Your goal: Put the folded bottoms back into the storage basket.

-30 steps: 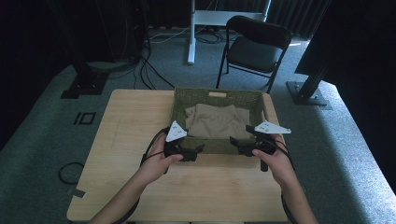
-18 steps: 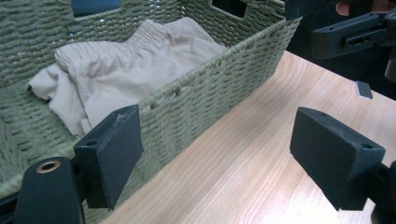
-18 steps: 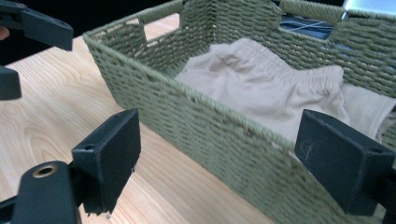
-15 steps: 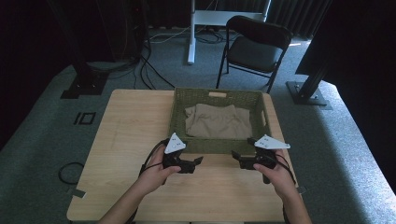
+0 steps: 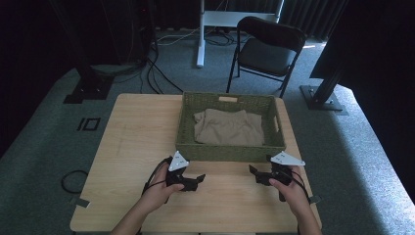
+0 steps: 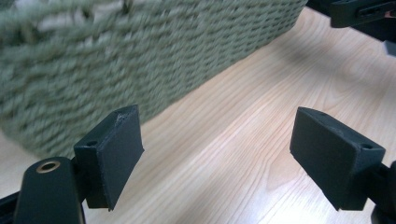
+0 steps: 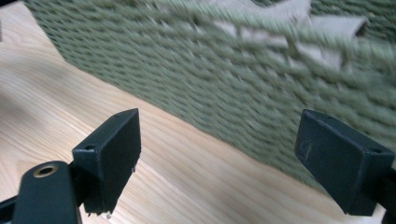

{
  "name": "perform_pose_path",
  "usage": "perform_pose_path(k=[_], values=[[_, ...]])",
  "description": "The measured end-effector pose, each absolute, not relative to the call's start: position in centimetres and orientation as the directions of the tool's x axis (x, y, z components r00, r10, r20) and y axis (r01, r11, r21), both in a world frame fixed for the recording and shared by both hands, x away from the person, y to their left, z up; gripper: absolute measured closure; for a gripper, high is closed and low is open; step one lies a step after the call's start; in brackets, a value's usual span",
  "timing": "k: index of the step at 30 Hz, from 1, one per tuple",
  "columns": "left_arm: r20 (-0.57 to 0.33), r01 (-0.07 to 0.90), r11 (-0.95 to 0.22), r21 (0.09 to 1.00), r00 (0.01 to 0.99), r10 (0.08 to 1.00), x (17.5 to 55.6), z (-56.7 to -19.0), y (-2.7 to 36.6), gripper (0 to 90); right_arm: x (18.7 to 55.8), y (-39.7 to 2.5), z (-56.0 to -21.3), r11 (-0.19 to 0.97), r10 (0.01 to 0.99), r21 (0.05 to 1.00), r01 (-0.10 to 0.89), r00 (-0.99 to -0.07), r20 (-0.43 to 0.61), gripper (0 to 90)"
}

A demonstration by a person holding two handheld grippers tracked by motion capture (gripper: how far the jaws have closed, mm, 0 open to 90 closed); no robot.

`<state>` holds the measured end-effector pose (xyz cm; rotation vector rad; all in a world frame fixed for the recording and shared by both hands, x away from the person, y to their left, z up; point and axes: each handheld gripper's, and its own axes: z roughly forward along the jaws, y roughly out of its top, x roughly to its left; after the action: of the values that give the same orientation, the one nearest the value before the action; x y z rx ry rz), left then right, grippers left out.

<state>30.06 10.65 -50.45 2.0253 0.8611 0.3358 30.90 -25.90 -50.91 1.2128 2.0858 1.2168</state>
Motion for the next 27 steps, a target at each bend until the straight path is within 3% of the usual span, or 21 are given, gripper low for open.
perform_pose_path(k=[27], values=[[-0.061, 0.542, -0.342, 0.768, 0.593, 0.803, 29.6, -54.1, 15.2, 17.8, 28.4, -28.4, -54.7, 0.23, 0.913, 0.784, 0.576, -0.407, 0.032, 14.2]])
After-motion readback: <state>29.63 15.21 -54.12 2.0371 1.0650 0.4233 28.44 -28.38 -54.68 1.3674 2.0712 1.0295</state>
